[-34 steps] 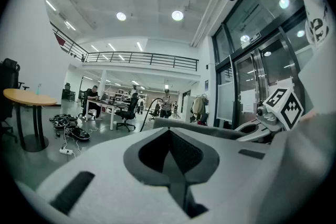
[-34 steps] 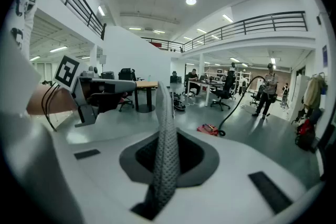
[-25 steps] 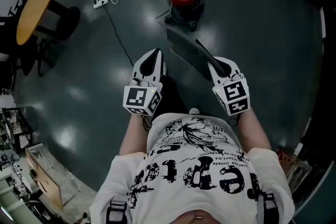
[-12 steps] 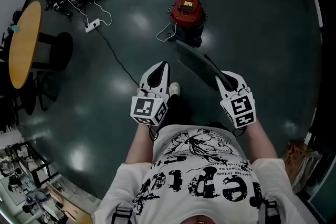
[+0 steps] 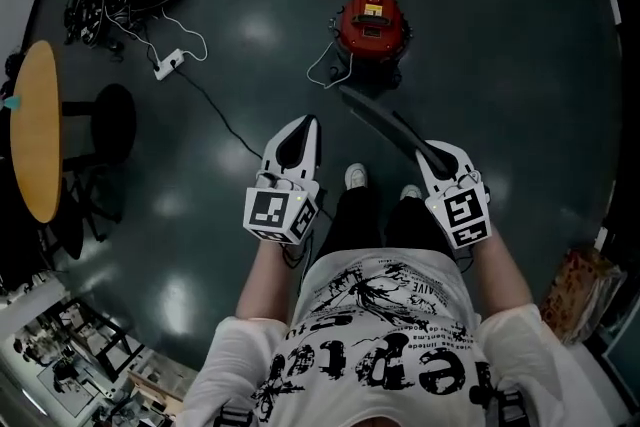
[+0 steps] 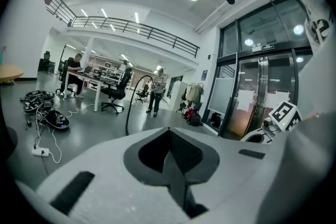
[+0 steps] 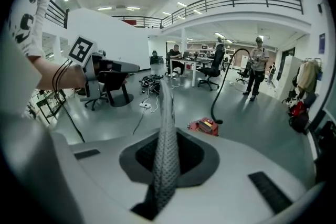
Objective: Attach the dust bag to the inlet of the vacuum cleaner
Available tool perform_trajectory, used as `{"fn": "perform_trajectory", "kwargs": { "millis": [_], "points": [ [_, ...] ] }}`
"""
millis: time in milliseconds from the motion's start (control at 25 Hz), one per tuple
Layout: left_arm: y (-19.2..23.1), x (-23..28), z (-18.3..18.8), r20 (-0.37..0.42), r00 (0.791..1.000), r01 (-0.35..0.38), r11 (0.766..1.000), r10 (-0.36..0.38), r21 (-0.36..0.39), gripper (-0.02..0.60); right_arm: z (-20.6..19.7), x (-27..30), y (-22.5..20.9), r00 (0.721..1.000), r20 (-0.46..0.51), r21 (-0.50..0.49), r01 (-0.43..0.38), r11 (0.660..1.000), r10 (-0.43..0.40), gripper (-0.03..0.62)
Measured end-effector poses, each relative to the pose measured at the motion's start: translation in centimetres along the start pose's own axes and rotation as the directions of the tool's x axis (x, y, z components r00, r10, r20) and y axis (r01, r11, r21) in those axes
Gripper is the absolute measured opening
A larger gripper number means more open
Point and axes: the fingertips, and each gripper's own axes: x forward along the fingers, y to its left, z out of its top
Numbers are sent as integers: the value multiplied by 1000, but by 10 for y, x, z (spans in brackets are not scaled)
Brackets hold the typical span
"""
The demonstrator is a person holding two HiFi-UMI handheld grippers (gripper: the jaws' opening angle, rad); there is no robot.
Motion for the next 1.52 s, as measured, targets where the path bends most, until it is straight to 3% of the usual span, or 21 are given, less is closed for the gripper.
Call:
{"fn": "perform_trajectory", "kwargs": {
  "millis": [280, 440, 600, 760, 960, 1200, 1360, 1520],
  "points": [
    [35, 51, -59, -54, 998, 27, 997, -31, -74, 3, -17, 68, -17, 993, 12, -48, -120, 992, 121, 21],
    [48, 95, -89, -46, 997, 56, 997, -58, -53, 3, -49, 114, -37, 986, 0, -35, -164, 986, 164, 21],
    [63, 143, -127, -63, 995, 70, 994, -76, -80, 3, -87, 159, -54, 981, -35, -64, -194, 979, 192, 21],
    [82, 188, -178, -102, 992, 66, 997, -69, -39, 4, -137, 211, -67, 975, -88, -96, -214, 972, 206, 21],
    [100, 239, -218, -69, 994, 89, 996, -90, -27, 3, -184, 269, -79, 960, -109, -120, -269, 956, 257, 21],
    [128, 300, -272, -53, 989, 138, 989, -135, 54, 4, -239, 327, -90, 951, -113, -141, -301, 943, 286, 21],
    [132, 339, -296, -64, 979, 199, 976, -194, 86, 3, -262, 351, -93, 951, -108, -126, -301, 945, 289, 21],
    [130, 377, -322, -128, 964, 253, 956, -235, 146, 5, -276, 368, -92, 947, -124, -163, -314, 935, 296, 21]
  ]
}}
